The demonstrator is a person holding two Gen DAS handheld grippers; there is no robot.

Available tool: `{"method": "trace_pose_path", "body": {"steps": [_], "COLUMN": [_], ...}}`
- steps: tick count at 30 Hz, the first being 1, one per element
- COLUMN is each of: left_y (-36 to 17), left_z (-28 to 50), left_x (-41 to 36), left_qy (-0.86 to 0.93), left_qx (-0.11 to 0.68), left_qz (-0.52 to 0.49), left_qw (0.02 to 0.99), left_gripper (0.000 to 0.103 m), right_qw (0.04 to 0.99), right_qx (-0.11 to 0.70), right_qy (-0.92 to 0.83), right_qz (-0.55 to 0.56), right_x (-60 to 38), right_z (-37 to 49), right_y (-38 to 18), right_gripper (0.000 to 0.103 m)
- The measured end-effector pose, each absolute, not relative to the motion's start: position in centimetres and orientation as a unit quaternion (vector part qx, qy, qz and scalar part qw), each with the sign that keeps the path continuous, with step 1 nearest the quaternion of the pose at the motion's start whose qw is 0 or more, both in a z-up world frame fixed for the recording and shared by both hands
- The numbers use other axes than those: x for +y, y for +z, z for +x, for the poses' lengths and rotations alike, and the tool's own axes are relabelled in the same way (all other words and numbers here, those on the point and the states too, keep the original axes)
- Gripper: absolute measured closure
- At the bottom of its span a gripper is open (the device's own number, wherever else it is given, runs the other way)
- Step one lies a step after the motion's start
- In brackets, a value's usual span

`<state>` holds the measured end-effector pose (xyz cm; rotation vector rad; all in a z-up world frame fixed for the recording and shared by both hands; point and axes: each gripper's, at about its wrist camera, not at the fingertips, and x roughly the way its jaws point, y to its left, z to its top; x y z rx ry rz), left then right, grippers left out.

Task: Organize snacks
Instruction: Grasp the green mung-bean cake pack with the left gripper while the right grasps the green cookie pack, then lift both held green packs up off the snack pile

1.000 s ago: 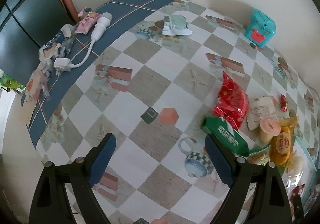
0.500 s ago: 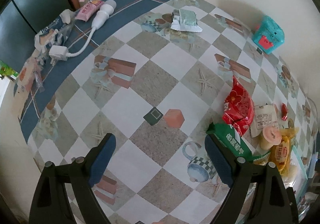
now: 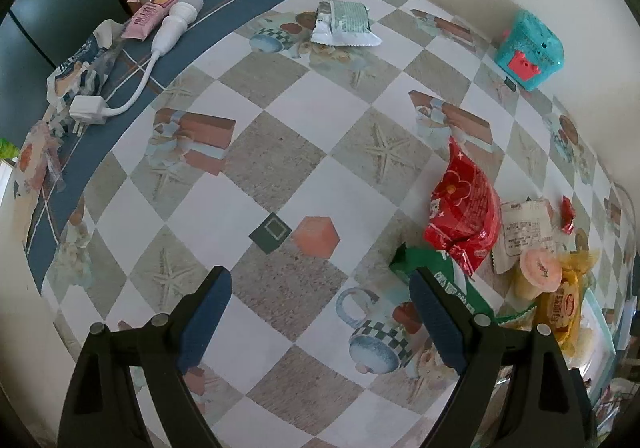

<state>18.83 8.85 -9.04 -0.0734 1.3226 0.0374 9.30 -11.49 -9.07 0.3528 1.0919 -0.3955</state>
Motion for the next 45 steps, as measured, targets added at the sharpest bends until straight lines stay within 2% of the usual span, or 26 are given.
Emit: {"method": "trace_pose_path", "body": {"steps": [6,8,13,15,20,31,33,35,37,45], "left_y": [-9.3,-9.4,-9.7,-9.9,-10.5,-12.1,-12.3,-12.3,-12.3,-11.8], "left_z": [19.2,19.3,19.3,19.3,19.4,19.7,19.8,19.7,19.6,18.8], "left_x": [8.7,8.6,7.8,7.4,6.6,4.1,3.9,3.9,3.8,3.0], "left_qy": [-0.009,-0.014,-0.028,-0.029,-0.049,-0.067,-0.065,-0.066,-0.066,-0.072], "left_qx": [0.619,0.621,0.620,0.621,0.627,0.640,0.640,0.643,0.645,0.645], "left_qz": [-0.073,-0.082,-0.083,-0.081,-0.098,-0.079,-0.075,-0.074,-0.067,-0.049], "left_qw": [0.782,0.779,0.779,0.779,0.771,0.762,0.762,0.760,0.758,0.759], "left_gripper": [0.012,0.012,0.012,0.012,0.012,0.012,0.018,0.029,0.045,0.060], "right_qw": [0.826,0.826,0.824,0.820,0.809,0.801,0.802,0.804,0.805,0.806], "right_qx": [0.517,0.519,0.526,0.533,0.550,0.562,0.561,0.558,0.556,0.553], "right_qy": [-0.169,-0.162,-0.153,-0.150,-0.148,-0.147,-0.149,-0.150,-0.150,-0.146], "right_qz": [0.150,0.146,0.147,0.147,0.149,0.148,0.143,0.142,0.143,0.152], "right_x": [-10.7,-10.5,-10.4,-10.4,-10.7,-11.1,-11.0,-10.9,-10.9,-10.8], "right_z": [9.9,10.0,10.0,10.0,10.1,10.0,9.9,9.9,9.9,9.4], "right_y": [-9.5,-9.6,-10.2,-10.7,-12.2,-13.6,-13.6,-13.5,-13.4,-13.1], "right_gripper": [0.004,0.011,0.013,0.019,0.023,0.025,0.028,0.032,0.036,0.045]}}
